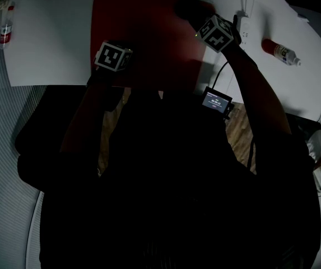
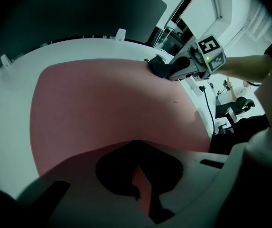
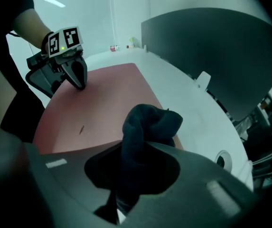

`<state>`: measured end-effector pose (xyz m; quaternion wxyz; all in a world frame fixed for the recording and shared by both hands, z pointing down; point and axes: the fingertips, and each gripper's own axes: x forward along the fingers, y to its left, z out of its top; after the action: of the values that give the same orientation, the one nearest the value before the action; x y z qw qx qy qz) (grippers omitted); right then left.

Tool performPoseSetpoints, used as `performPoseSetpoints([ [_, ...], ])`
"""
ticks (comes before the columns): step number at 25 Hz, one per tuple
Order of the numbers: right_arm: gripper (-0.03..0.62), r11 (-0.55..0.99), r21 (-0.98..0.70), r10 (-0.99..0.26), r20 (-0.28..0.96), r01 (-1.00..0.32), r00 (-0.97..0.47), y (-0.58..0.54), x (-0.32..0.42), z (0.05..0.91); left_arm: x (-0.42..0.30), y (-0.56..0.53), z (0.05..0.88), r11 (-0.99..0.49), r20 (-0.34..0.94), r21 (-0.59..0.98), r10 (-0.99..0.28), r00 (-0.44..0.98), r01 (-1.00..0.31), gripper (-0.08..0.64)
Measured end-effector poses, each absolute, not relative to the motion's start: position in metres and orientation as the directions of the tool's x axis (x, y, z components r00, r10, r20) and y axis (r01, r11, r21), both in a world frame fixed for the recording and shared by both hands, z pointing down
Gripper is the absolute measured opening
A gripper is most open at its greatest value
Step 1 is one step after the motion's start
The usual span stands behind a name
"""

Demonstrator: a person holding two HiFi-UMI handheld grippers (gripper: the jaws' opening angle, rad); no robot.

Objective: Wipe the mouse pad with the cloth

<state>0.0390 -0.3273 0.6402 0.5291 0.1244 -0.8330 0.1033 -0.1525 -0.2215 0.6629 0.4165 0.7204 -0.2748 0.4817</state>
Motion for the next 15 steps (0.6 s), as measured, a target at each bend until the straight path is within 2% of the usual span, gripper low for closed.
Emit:
performPoseSetpoints([
  [4, 0.06, 0.923, -0.007, -0.152, 0.912, -0.384, -0.382, -0.322, 0.035, 0.639, -0.152, -0.219, 0.663, -0.498, 0.923, 0.332, -0.003, 0.384, -0.801, 0.008],
  [6, 0.06, 0.911, -0.108, -0.087, 0.894, -0.399, -0.441, -0.291, 0.019, 0.64, -0.153, -0.218, 0.663, -0.497, 0.923, 0.331, -0.006, 0.385, -0.802, 0.008],
  [9, 0.06, 0.921, -0.3, 0.131, 0.84, -0.25, -0.527, -0.208, -0.029, 0.641, -0.155, -0.218, 0.663, -0.484, 0.92, 0.329, -0.03, 0.391, -0.811, 0.008],
  [11, 0.06, 0.939, -0.329, 0.234, 0.823, -0.099, -0.517, -0.156, -0.054, 0.643, -0.152, -0.221, 0.662, -0.482, 0.917, 0.327, -0.046, 0.396, -0.813, 0.008],
  [13, 0.06, 0.964, -0.265, 0.245, 0.845, 0.025, -0.475, -0.135, -0.061, 0.645, -0.151, -0.222, 0.663, -0.485, 0.919, 0.322, -0.046, 0.392, -0.813, 0.008],
  [15, 0.06, 0.976, -0.208, 0.214, 0.863, 0.063, -0.458, -0.146, -0.053, 0.648, -0.151, -0.222, 0.663, -0.484, 0.921, 0.322, -0.039, 0.388, -0.814, 0.008],
])
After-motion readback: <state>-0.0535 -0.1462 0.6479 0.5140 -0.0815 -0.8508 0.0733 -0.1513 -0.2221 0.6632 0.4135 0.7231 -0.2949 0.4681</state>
